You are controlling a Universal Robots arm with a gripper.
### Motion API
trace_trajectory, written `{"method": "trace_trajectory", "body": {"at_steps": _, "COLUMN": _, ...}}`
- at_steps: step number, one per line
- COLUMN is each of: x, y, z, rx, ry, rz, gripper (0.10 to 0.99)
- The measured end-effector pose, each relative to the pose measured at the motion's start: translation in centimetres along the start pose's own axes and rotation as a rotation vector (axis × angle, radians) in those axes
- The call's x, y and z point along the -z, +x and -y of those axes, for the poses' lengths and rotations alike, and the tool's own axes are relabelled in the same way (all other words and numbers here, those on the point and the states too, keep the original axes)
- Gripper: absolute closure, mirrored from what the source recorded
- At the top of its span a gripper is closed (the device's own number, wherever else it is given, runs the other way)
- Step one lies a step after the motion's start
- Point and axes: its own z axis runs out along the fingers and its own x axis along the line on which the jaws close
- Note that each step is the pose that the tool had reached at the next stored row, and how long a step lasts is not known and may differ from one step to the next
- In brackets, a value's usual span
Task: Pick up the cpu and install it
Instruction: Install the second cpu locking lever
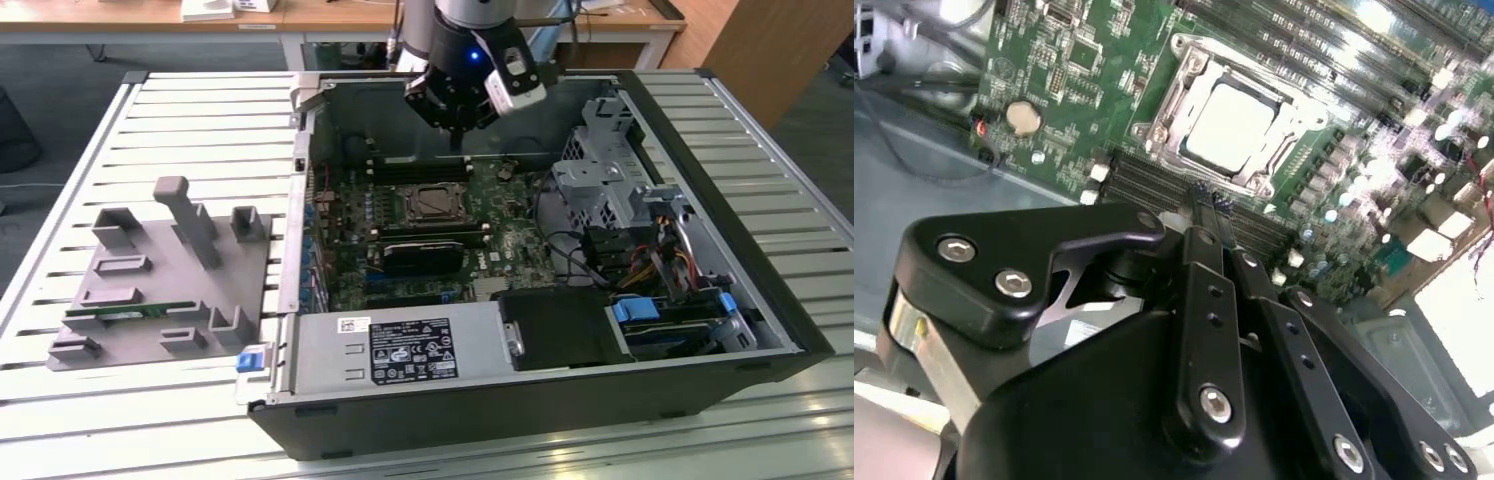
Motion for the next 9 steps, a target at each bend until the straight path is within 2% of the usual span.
{"method": "trace_trajectory", "body": {"at_steps": 4, "x": -0.61, "y": -0.07, "z": 1.25, "rx": 0.000, "ry": 0.000, "rz": 0.0000, "gripper": 0.980}}
{"method": "trace_trajectory", "body": {"at_steps": 9, "x": -1.46, "y": 0.10, "z": 1.68, "rx": 0.000, "ry": 0.000, "rz": 0.0000, "gripper": 0.980}}
